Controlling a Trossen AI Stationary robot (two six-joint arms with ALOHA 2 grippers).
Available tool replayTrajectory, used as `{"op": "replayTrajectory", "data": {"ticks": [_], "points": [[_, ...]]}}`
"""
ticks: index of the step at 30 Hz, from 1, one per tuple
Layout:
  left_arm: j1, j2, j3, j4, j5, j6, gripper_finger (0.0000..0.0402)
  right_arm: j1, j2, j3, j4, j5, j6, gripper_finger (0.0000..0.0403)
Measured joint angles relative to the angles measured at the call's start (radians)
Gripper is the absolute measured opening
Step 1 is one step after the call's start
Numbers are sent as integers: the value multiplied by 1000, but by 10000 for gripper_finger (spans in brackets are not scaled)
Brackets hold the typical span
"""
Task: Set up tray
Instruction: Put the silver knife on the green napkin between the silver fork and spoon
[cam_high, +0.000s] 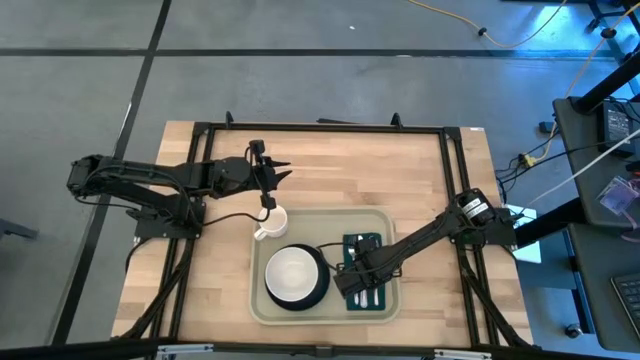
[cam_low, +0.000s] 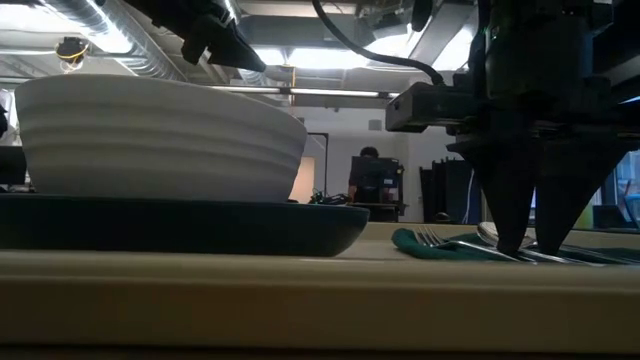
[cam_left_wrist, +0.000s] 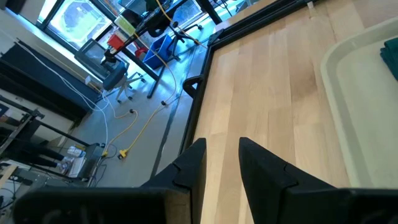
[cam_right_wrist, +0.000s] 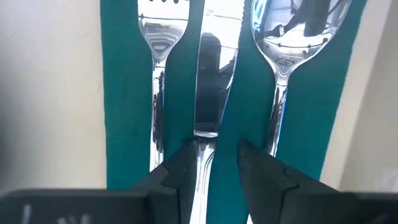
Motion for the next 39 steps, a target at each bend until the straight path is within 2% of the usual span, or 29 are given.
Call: {"op": "replayTrajectory", "data": {"ticks": [2,5,9,12,17,19,21,25,30,35,39], "points": [[0,0,0,0,0,0,88,0,0,17,-8,7,-1,116],[0,0,0,0,0,0,88,3,0,69,-66,74,-3,116],[0,0,0,0,0,0,88,7,0,179,-236,93,-47,116],[0,0,0,0,0,0,88,28,0,258,-315,97,-220,116],[0,0,0,-24,2,0,88,94,0,336,-301,228,-649,116],[0,0,0,-30,26,0,88,125,0,331,-305,256,-760,116],[0,0,0,-29,63,0,88,153,0,316,-338,315,-762,116],[0,0,0,-28,158,-37,88,179,0,260,-437,425,-633,116],[0,0,0,-7,223,-99,88,163,-9,219,-615,532,-659,116],[0,0,0,-11,263,-180,88,98,-133,24,-491,742,-884,116],[0,0,0,-9,292,-245,88,42,-317,-221,-316,724,-991,116]]}}
